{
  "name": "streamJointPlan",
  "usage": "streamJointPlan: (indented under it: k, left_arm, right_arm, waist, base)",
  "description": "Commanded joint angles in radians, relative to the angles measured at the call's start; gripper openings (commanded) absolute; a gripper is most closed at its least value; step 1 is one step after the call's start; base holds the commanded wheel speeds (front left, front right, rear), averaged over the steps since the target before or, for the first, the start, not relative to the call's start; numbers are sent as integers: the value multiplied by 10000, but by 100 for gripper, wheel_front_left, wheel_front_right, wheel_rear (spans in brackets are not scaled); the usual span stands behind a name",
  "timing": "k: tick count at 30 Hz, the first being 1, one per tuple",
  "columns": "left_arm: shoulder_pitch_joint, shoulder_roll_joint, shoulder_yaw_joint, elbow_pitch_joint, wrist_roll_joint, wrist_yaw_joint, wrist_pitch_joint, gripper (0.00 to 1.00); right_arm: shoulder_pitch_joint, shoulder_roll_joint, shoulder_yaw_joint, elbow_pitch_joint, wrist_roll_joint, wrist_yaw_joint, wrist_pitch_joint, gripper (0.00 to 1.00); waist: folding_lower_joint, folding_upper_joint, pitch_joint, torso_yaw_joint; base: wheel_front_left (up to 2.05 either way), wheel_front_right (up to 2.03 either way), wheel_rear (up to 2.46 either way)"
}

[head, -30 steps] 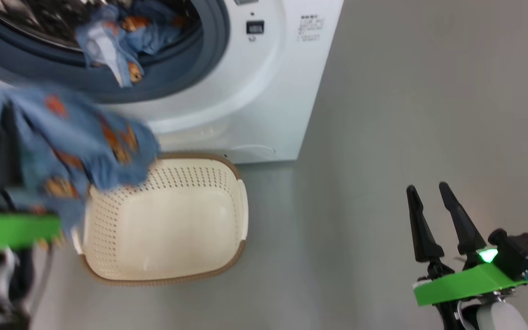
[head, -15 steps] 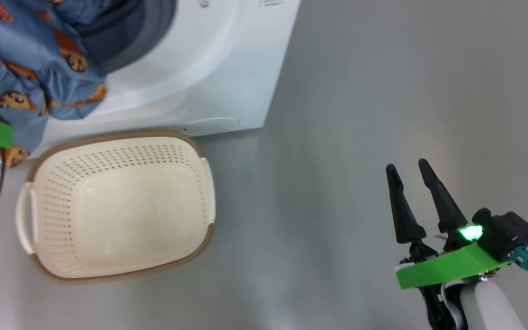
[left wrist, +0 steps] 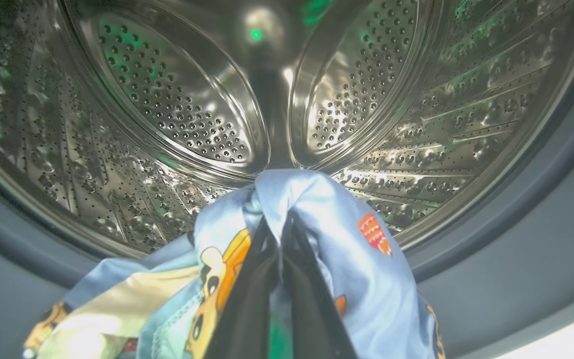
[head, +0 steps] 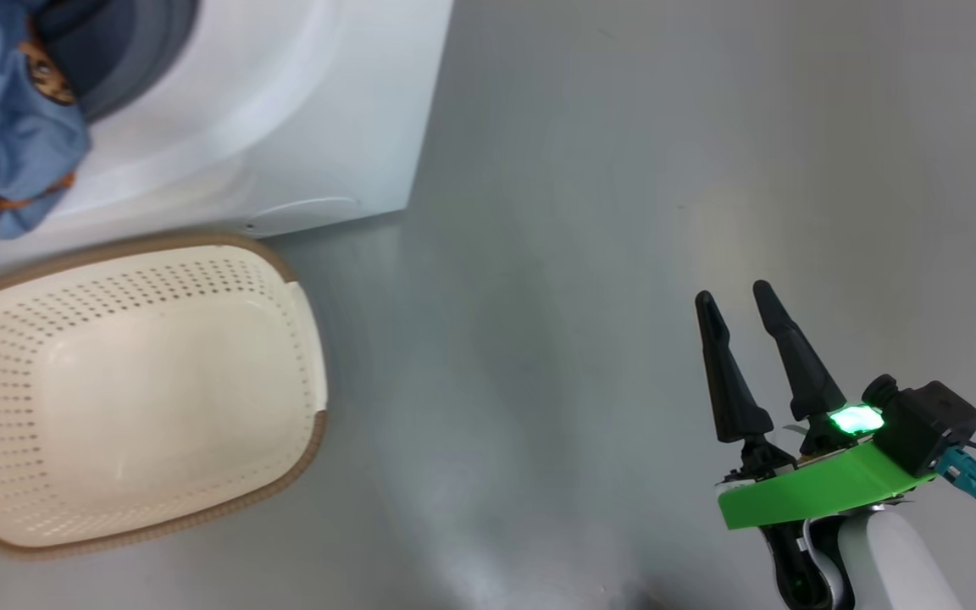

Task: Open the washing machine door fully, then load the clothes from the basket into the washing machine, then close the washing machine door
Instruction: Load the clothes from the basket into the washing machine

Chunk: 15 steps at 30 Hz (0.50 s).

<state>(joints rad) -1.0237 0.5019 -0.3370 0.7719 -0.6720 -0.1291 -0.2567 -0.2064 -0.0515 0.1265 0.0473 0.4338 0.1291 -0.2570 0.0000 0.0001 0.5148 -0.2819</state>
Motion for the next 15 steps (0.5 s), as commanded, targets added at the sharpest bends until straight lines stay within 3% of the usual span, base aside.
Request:
streamJointPlan:
  k: [1,8,15]
  left_arm:
    - [-492,652,-23,84,-167,-16,-51,0]
    - [-1801,1099,-1026,998,-810,-16,-51,0]
    - [-2724,1419,387,-476,21,-16,-51,0]
  right_arm:
    - [-105,11,303,-262,47,16,-48,100]
    - [-114,12,562,-343,197,16,-48,100]
    - [-225,12,701,-489,343,16,-48,100]
  waist:
    - [0,-1,222,-253]
    - [0,-1,435,-623]
    - [0,-1,772,-841]
  base:
    - [0,0,0]
    - [0,0,0]
    - [0,0,0]
